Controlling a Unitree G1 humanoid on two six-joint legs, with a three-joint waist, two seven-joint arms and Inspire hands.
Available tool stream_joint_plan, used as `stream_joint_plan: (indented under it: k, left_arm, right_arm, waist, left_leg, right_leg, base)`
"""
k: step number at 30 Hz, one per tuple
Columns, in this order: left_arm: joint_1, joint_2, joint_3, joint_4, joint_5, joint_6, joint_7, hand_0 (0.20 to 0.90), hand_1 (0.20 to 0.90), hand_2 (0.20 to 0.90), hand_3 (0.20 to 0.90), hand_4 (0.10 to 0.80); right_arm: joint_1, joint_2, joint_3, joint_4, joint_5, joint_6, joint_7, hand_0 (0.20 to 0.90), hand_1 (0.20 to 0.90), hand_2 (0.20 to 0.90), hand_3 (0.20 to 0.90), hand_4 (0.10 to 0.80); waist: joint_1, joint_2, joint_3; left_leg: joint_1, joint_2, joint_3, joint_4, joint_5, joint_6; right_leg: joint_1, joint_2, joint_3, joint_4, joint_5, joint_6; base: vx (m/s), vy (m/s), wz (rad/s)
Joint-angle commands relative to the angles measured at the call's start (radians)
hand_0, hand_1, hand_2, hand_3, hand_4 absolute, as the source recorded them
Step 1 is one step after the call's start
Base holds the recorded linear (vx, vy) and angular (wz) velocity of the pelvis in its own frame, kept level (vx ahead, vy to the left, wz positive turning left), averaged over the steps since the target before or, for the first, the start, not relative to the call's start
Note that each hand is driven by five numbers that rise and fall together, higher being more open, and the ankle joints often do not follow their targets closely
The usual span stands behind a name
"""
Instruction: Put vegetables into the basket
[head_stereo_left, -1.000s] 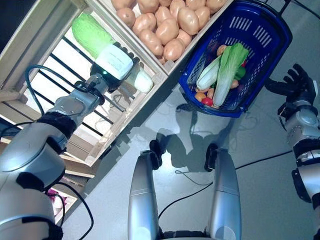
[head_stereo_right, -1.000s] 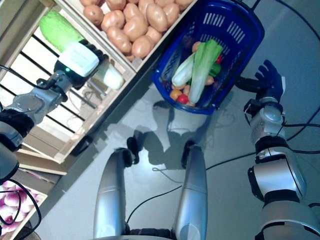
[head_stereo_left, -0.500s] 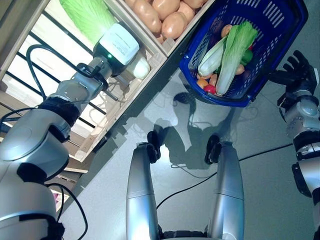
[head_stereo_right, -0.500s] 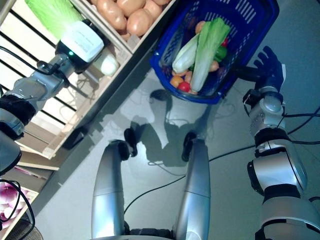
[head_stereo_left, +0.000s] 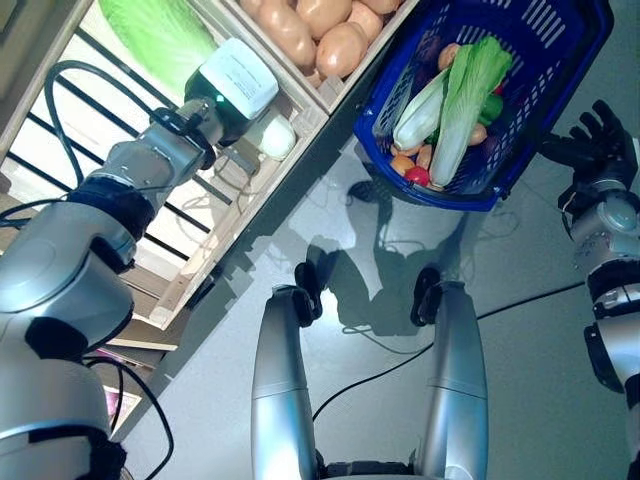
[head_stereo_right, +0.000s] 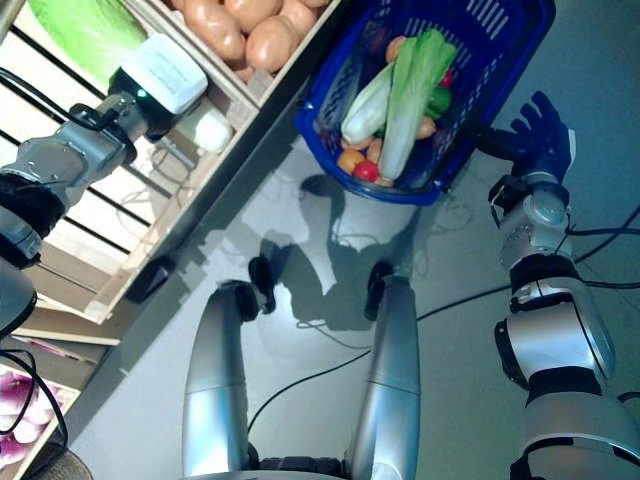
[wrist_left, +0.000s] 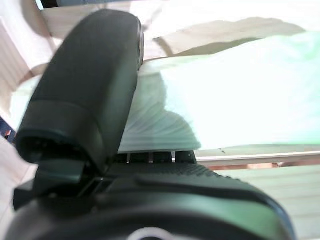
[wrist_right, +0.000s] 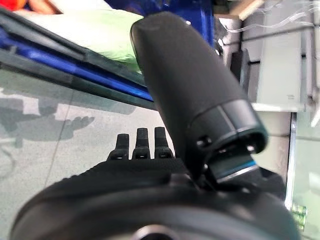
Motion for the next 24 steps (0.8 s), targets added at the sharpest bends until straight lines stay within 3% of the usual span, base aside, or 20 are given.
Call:
stream_joint_plan:
  k: [1,5,7,10,12,14,20,24]
  left_arm:
    - [0.012,0.042,-0.008,0.03,-0.054,-0.054,0.07,0.3,0.3,0.3,0.3,0.4]
    - [0.049,0.075,0.037,0.008,-0.214,-0.085,0.125,0.3,0.3,0.3,0.3,0.4]
    - [0.104,0.094,0.113,-0.02,-0.353,-0.166,0.189,0.3,0.3,0.3,0.3,0.4]
    - [0.181,0.119,0.201,-0.072,-0.409,-0.227,0.215,0.3,0.3,0.3,0.3,0.4]
    - [0.291,0.141,0.326,-0.148,-0.412,-0.285,0.221,0.3,0.3,0.3,0.3,0.4]
    - [0.358,0.151,0.386,-0.21,-0.421,-0.303,0.208,0.3,0.3,0.3,0.3,0.4]
    - [0.507,0.154,0.507,-0.322,-0.433,-0.323,0.161,0.3,0.3,0.3,0.3,0.4]
    - [0.588,0.124,0.573,-0.335,-0.435,-0.347,0.151,0.3,0.3,0.3,0.3,0.4]
  right_arm:
    - [-0.06,-0.067,-0.027,-0.018,0.018,-0.105,0.053,0.9,0.9,0.9,0.9,0.8]
    - [-0.026,-0.061,-0.03,-0.057,-0.001,-0.096,0.086,0.9,0.9,0.9,0.9,0.8]
    - [0.025,-0.053,-0.044,-0.111,0.001,-0.097,0.122,0.9,0.9,0.9,0.9,0.8]
    - [0.114,-0.039,-0.075,-0.182,-0.017,-0.103,0.15,0.9,0.9,0.9,0.9,0.8]
    - [0.219,-0.018,-0.105,-0.271,-0.121,-0.117,0.122,0.9,0.9,0.9,0.9,0.8]
    - [0.279,0.004,-0.105,-0.334,-0.155,-0.113,0.108,0.9,0.9,0.9,0.9,0.8]
    - [0.399,0.073,-0.136,-0.437,-0.178,-0.063,0.17,0.9,0.9,0.9,0.9,0.8]
    - [0.464,0.126,-0.146,-0.475,-0.191,-0.046,0.197,0.9,0.9,0.9,0.9,0.8]
  waist:
    - [-0.008,-0.018,-0.003]
    - [-0.006,-0.026,-0.004]
    - [-0.004,-0.032,-0.028]
    - [0.001,-0.035,-0.07]
    - [0.009,-0.042,-0.117]
    - [0.017,-0.048,-0.15]
    - [0.037,-0.072,-0.242]
    - [0.045,-0.074,-0.337]
  left_leg:
    - [0.174,0.024,-0.02,-0.084,-0.081,-0.065]
    - [0.288,0.033,-0.012,-0.152,-0.059,-0.074]
    - [0.349,0.034,-0.002,-0.199,-0.021,-0.068]
    - [0.416,0.026,0.002,-0.239,-0.012,-0.064]
    - [0.493,0.016,0.006,-0.28,-0.009,-0.058]
    - [0.557,0.009,0.007,-0.316,-0.003,-0.051]
    - [0.775,-0.021,0.016,-0.484,0.033,-0.038]
    - [0.933,-0.029,0.029,-0.654,0.087,-0.041]
  right_leg:
    - [0.176,-0.006,-0.029,-0.18,0.122,0.003]
    - [0.281,0.007,-0.029,-0.222,0.121,-0.002]
    - [0.34,0.013,-0.039,-0.255,0.14,-0.018]
    - [0.406,0.012,-0.041,-0.289,0.138,-0.026]
    - [0.485,0.004,-0.052,-0.323,0.131,-0.036]
    - [0.548,-0.008,-0.069,-0.347,0.129,-0.039]
    - [0.778,-0.018,-0.12,-0.52,0.155,-0.029]
    - [0.95,0.005,-0.151,-0.705,0.192,-0.017]
  base:
    - [0.01,0.022,-0.04]
    - [0.022,0.011,0.02]
    - [0.015,0.001,-0.01]
    - [0.12,-0.022,0.01]
    - [0.152,-0.046,0.06]
    - [0.134,-0.035,0.06]
    - [0.186,-0.036,0.1]
    - [0.245,-0.021,0.09]
